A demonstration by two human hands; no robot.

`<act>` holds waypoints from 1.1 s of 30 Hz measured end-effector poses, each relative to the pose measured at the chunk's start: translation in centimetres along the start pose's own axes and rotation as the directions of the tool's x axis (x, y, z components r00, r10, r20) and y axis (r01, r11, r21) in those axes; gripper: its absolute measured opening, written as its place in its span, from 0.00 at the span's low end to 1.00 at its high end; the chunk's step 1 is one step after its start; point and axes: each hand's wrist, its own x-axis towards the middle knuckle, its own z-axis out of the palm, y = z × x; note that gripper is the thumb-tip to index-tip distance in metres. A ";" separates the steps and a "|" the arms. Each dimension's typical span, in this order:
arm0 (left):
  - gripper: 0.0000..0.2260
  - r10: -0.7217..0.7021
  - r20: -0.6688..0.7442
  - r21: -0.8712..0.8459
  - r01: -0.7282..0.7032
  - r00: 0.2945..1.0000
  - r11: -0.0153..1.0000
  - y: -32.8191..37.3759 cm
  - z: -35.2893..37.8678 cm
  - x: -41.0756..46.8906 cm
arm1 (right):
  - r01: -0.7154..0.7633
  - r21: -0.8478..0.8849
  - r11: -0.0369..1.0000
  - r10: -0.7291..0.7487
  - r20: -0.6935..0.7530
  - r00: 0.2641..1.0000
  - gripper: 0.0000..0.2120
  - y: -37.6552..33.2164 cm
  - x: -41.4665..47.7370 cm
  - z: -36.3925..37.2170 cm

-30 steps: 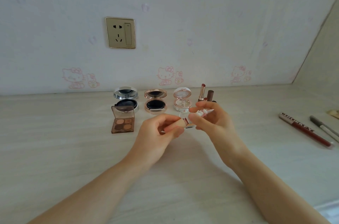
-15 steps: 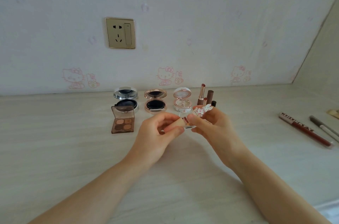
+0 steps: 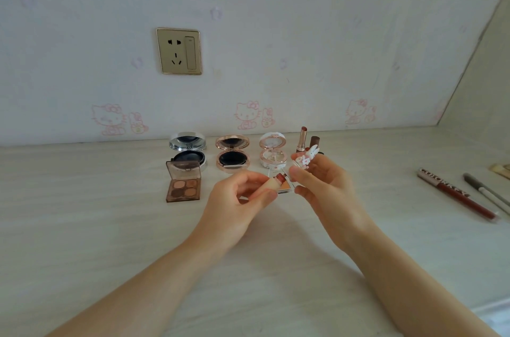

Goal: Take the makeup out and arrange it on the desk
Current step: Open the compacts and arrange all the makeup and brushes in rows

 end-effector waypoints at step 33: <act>0.17 0.324 0.416 0.524 -0.515 0.850 0.679 1.6 3.3 -1.1 | -0.254 -0.389 0.886 0.250 -0.062 0.966 0.06 -2.2 1.0 -4.6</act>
